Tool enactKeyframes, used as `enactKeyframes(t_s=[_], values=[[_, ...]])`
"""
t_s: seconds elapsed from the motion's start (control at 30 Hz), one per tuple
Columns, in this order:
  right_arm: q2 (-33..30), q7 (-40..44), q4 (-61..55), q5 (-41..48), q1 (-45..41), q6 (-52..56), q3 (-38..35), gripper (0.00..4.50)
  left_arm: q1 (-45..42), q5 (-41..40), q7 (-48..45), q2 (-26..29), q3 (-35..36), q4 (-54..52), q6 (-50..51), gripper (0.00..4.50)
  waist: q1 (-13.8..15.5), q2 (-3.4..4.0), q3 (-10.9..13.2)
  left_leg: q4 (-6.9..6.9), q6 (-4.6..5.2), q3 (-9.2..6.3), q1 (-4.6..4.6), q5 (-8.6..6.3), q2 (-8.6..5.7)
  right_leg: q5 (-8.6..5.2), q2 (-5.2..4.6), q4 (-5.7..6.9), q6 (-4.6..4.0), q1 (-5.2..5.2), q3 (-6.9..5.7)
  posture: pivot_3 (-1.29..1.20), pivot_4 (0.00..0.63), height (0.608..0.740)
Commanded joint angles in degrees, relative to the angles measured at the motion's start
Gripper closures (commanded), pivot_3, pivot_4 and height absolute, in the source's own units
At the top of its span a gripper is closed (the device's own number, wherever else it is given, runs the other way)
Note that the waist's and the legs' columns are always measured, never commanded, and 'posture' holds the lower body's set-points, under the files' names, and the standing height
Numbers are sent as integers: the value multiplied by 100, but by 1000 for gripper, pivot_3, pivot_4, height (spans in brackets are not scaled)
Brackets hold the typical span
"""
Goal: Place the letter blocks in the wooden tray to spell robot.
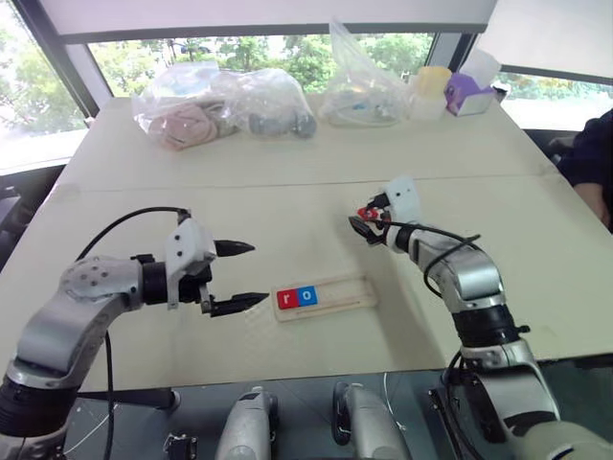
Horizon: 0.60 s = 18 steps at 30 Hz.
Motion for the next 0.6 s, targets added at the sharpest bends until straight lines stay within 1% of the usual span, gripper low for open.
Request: enactKeyframes(t_s=[0.03,0.27,0.43,0.53,0.6], values=[[135,-121,430,-216,-272,-464,-71,385,77,-131,97,79,192,-289,9,48,-53,1,0,-1,0,1,0,0,-1,0,1,0,0,1,0,0,150,740],[412,-177,1566,-361,-650,-1016,-197,385,204,-593,215,172,493,-464,364,48,-91,1,0,-3,0,0,4,0,1,1,5,9,-1,-1,1,0,150,740],[513,-142,1927,-399,-779,-1198,-225,385,203,-623,152,325,510,-428,408,48,-90,1,1,-3,0,-4,10,1,2,1,6,9,0,3,1,0,150,740],[547,-111,2045,-414,-838,-1206,-214,1176,207,-427,63,453,414,-345,258,0,-90,1,1,-3,0,-4,10,1,2,1,6,8,-1,3,3,0,150,740],[555,-91,2056,-405,-853,-1169,-237,2135,189,-345,47,480,360,-293,183,0,-82,2,1,-3,0,-3,10,1,2,2,6,9,-2,3,3,0,150,740]])
